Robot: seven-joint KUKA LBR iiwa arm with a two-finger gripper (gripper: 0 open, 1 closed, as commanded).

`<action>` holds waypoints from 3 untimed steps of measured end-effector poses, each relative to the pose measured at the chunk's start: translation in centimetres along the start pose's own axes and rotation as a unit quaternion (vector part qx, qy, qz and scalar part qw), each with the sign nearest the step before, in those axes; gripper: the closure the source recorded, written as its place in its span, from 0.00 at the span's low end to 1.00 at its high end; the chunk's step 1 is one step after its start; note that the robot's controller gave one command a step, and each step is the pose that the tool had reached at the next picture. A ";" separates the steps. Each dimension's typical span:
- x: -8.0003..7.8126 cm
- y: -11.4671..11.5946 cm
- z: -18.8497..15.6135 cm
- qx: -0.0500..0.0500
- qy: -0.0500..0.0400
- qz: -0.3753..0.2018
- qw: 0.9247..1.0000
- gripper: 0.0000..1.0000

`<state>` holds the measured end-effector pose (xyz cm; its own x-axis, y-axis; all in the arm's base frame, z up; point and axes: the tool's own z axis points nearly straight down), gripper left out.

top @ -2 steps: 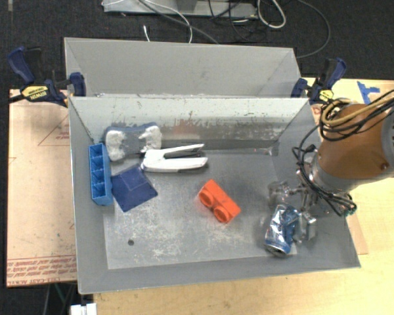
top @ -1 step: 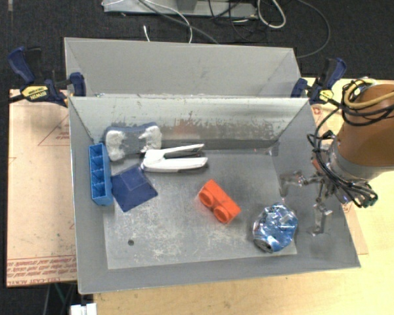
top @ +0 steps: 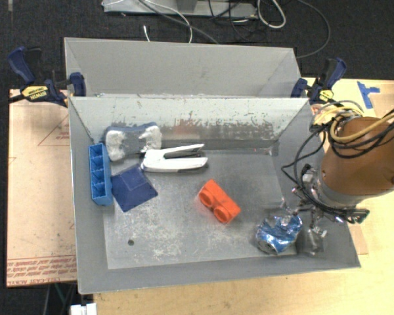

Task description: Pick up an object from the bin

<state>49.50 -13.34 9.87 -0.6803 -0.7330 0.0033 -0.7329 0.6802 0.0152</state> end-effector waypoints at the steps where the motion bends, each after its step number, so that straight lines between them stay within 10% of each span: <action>1: -2.3 -1.0 2.8 0.006 -0.007 -0.070 0.998 0.00; 2: -2.6 2.4 1.8 0.021 -0.011 -0.246 0.969 1.00; 3: -2.6 2.4 1.8 0.021 -0.011 -0.246 0.969 1.00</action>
Offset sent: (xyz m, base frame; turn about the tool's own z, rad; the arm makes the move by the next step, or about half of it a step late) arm -0.0143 0.0354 -0.0287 -0.5021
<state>49.44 -9.78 8.08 -0.2478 -0.9687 -0.0152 -0.9682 0.2482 -0.0321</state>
